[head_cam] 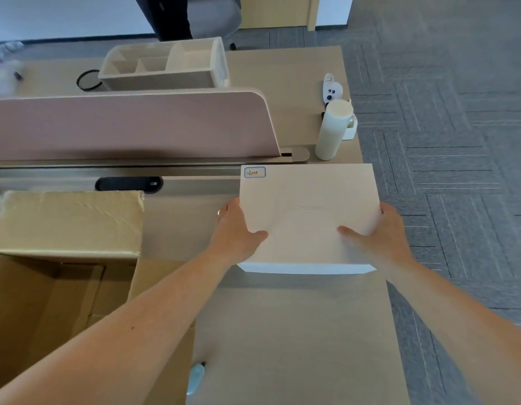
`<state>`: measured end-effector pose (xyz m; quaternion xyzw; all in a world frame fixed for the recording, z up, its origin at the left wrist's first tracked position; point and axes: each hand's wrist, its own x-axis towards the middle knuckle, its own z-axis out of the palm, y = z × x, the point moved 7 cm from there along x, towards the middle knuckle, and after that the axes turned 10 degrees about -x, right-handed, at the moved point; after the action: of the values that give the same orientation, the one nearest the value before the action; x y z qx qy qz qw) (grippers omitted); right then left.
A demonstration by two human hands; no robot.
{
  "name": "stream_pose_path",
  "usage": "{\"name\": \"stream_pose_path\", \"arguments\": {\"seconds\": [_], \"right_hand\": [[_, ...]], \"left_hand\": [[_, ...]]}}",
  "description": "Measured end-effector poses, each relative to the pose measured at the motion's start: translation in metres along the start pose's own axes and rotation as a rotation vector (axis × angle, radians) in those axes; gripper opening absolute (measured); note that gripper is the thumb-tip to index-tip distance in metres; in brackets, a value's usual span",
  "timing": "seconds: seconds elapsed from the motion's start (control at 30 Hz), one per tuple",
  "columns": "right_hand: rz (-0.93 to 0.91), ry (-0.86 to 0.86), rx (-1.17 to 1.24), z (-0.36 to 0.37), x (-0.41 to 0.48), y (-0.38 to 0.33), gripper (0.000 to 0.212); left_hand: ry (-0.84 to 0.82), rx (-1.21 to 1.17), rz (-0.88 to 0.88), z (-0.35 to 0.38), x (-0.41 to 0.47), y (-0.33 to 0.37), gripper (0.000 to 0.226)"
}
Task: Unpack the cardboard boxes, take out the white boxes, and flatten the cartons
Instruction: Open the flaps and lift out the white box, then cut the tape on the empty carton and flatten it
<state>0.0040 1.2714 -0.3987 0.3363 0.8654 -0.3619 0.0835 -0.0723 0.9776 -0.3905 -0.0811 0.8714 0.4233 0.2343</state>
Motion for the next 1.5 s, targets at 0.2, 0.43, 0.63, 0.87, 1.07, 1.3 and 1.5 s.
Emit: {"name": "stream_pose_path", "arguments": {"seconds": [0.2,0.43,0.63,0.87,1.07,1.3,1.5], "right_hand": [[-0.262,-0.039,-0.601,-0.008,-0.039,-0.060,0.107],[-0.590,0.054,-0.825,-0.011,-0.088,-0.158,0.092],[-0.703,0.042,-0.875,0.037,-0.140,-0.206,0.087],[-0.776,-0.062,-0.913,0.139,-0.203,-0.242,0.085],[-0.756,-0.113,-0.925,0.243,-0.257,-0.275,0.080],[-0.566,-0.129,-0.964,0.290,-0.290,-0.243,0.089],[-0.414,-0.090,-0.745,0.277,-0.292,-0.213,0.103]], "left_hand": [[-0.052,0.394,0.120,-0.051,-0.022,0.035,0.105],[0.122,0.558,0.303,-0.160,-0.054,0.050,0.096],[0.141,0.611,0.203,-0.252,-0.073,-0.023,0.093],[0.091,0.691,0.166,-0.337,-0.072,-0.126,0.092],[-0.003,0.778,0.262,-0.389,-0.069,-0.220,0.086],[-0.112,0.636,0.186,-0.417,-0.077,-0.321,0.096],[-0.113,0.262,-0.024,-0.427,-0.064,-0.364,0.117]]}}
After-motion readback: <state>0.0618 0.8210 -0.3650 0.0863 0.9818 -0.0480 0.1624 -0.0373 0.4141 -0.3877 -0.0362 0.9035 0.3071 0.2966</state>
